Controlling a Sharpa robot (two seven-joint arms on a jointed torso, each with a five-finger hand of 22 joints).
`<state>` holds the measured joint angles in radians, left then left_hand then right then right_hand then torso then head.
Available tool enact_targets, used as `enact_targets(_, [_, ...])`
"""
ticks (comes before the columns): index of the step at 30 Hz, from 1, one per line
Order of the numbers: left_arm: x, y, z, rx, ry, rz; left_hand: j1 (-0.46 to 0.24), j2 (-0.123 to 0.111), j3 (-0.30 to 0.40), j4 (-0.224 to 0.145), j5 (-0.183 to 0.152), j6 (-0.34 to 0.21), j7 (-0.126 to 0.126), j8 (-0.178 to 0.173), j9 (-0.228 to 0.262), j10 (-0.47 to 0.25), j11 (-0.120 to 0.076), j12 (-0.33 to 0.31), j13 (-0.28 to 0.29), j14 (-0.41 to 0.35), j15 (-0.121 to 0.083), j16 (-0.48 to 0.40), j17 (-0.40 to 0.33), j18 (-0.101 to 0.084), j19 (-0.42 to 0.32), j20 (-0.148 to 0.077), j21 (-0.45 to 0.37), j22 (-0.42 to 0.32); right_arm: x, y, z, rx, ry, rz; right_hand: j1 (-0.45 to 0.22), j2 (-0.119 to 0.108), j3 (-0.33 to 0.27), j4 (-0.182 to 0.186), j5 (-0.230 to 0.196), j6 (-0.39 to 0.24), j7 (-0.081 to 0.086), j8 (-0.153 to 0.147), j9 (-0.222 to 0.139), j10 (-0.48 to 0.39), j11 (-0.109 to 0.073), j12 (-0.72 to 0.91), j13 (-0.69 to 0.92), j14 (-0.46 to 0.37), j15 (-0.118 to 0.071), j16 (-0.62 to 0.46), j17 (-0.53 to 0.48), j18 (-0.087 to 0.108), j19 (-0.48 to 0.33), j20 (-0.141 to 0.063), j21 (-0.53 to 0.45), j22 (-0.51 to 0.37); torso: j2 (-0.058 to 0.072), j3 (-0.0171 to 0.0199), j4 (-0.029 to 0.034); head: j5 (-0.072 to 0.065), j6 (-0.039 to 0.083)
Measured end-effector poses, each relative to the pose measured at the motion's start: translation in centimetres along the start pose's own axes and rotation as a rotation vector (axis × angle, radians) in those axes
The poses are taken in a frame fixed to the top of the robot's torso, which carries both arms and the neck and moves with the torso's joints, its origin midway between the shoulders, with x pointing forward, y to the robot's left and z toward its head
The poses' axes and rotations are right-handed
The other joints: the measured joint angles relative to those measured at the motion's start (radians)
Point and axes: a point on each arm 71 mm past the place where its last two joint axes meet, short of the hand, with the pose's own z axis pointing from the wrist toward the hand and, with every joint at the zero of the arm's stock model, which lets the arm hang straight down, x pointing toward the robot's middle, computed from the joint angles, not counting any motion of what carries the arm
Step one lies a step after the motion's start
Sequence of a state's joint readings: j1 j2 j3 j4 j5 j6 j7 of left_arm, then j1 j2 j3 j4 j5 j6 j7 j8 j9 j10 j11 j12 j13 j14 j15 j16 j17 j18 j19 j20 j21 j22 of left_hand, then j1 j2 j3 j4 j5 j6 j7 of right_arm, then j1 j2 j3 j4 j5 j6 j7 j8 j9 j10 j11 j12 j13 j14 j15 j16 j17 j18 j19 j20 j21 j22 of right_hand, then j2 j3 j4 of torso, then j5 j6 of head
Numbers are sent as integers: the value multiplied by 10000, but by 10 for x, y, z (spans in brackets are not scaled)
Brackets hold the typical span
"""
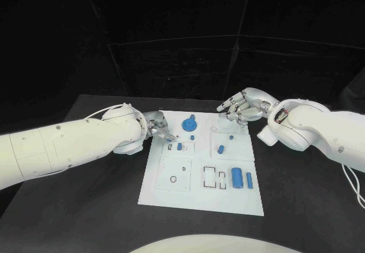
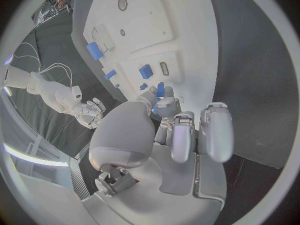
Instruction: Assemble the parts on the task board
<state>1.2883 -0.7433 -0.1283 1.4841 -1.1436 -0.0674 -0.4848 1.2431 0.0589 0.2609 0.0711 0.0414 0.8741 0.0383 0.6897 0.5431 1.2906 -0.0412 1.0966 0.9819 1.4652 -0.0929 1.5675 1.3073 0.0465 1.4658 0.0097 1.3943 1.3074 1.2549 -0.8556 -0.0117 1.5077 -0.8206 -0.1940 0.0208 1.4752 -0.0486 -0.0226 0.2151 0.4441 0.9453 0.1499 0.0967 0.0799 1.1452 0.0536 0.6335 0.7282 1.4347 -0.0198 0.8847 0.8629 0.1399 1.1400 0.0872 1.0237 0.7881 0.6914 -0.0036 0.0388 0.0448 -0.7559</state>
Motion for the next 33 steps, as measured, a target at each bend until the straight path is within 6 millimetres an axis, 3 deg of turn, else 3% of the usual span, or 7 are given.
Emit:
enact_targets(14, [8, 1, -2, -111, 168, 507, -193, -97, 312, -174, 22, 13, -12, 13, 196, -2, 3, 0, -12, 0, 0, 0, 0, 1, 0, 0, 0, 0, 1, 0, 1, -12, 45, 2, 0, 0, 0, 0, 0, 0, 0, 0, 0, 0, 0, 0, 0, 0, 0, 0, 0, 0, 0, 0, 2, 1, 2, 1, -12, 5, -97])
enact_targets(33, [15, 1, 0, -176, 384, 646, -219, -123, 351, -160, 18, 13, -10, 42, 208, -6, 6, -1, -13, 0, 1, 0, 0, 0, 0, 0, -1, 0, 1, 0, 1, -11, 69, 2, 0, 0, -1, -1, 0, 0, 0, 0, 0, 0, 0, 0, 1, 0, 0, 0, 0, -1, 0, 0, 3, 2, 2, 7, -18, 7, -114])
